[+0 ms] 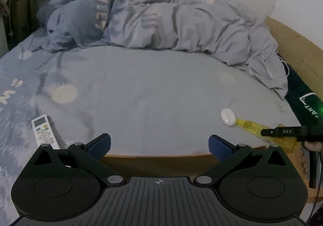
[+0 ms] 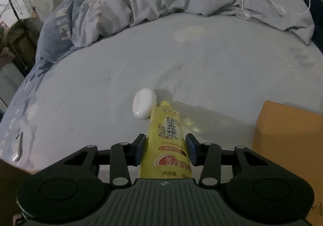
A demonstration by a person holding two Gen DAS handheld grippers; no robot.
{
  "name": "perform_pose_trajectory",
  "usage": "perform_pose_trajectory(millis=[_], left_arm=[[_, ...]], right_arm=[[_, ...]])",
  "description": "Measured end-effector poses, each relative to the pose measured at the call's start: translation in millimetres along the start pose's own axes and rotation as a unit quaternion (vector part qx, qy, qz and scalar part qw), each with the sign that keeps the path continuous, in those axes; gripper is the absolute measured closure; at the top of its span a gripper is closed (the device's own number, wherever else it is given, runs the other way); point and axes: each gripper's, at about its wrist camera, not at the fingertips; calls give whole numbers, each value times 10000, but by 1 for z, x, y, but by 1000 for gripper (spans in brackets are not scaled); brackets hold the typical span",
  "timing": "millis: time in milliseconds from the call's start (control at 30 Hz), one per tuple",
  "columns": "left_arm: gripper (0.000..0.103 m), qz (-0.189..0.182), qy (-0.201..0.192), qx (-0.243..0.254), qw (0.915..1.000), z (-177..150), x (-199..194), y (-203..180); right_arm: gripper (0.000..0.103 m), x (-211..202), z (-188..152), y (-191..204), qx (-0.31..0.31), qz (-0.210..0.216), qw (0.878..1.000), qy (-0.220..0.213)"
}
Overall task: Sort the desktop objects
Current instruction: 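Lift the yellow bottle with the right tool and carry it toward the box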
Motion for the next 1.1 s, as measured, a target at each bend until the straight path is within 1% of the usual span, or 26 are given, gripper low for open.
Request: perform_pose_trajectory(millis=[267,467,633,900,1100], left_arm=[[0,-31,-103,-94,9999,-2,-21,7],[0,-62,-194,-150,9997,-3,-36,11],[0,-99,-292,-177,9994,-3,-51,15],[0,-100,-436,-263,9987,-4,-74,23],[0,-87,-544,-305,9980,-7,-97,33]], right_arm=[[59,-22,-3,16,-71,208,9995,-207],[58,-40,-1,26,-184,253,9986,-425],[58,-59,-1,41,-370,386,9969,-584],[58,-87,-4,81,-780,801,9906,-791],[58,-98,-12,115,-1078,1106,9849,-779]])
Point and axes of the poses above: each gripper's, at about its wrist camera, not at the fingertips, and x roughly the way its jaws point, y to its left, z to its top, and after that the axes turned 14 degrees about z, right-handed
